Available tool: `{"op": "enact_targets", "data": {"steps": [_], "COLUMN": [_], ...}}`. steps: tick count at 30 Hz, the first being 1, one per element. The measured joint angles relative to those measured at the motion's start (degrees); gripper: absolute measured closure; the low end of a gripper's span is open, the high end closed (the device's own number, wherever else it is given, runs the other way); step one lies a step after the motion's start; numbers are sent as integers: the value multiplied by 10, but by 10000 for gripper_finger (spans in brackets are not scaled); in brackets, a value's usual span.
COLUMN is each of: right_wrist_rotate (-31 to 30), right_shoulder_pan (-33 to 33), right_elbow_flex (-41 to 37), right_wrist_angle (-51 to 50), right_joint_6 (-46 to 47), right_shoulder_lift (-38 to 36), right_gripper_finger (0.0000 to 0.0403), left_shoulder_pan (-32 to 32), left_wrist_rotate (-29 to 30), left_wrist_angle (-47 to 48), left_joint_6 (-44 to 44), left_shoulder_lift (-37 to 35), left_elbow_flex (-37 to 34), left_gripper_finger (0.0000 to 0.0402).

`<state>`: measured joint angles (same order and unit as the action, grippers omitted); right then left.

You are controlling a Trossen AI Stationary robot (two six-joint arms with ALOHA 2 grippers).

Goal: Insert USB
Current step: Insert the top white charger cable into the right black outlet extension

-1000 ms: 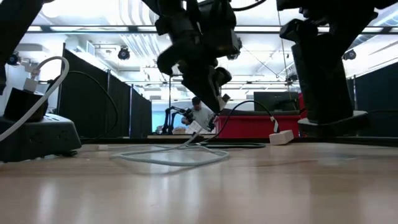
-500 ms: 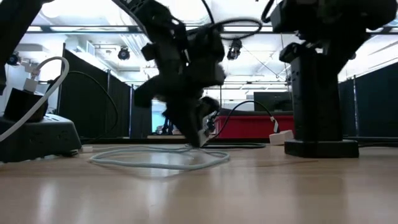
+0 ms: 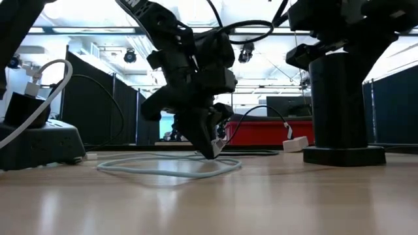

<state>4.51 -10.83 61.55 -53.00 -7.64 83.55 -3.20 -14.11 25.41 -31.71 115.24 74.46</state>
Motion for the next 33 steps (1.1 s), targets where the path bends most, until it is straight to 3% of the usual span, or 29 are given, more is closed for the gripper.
{"op": "enact_targets", "data": {"steps": [15,25,31,33], "right_wrist_rotate": [26,14,9,8], "right_shoulder_pan": [-13,-13,-13,-13], "right_elbow_flex": [8,7,7,7], "right_wrist_angle": [14,16,18,18], "right_joint_6": [-173,-107,-76,-70], "right_shoulder_lift": [16,15,15,15], "right_gripper_finger": [140,140,140,140], "left_shoulder_pan": [9,13,23,33], "left_wrist_rotate": [1,0,107,170], "left_wrist_angle": [16,17,31,30], "left_joint_6": [-12,94,91,65], "left_shoulder_lift": [-1,-1,-9,-15], "left_elbow_flex": [-3,-2,6,7], "left_gripper_finger": [386,386,386,386]}}
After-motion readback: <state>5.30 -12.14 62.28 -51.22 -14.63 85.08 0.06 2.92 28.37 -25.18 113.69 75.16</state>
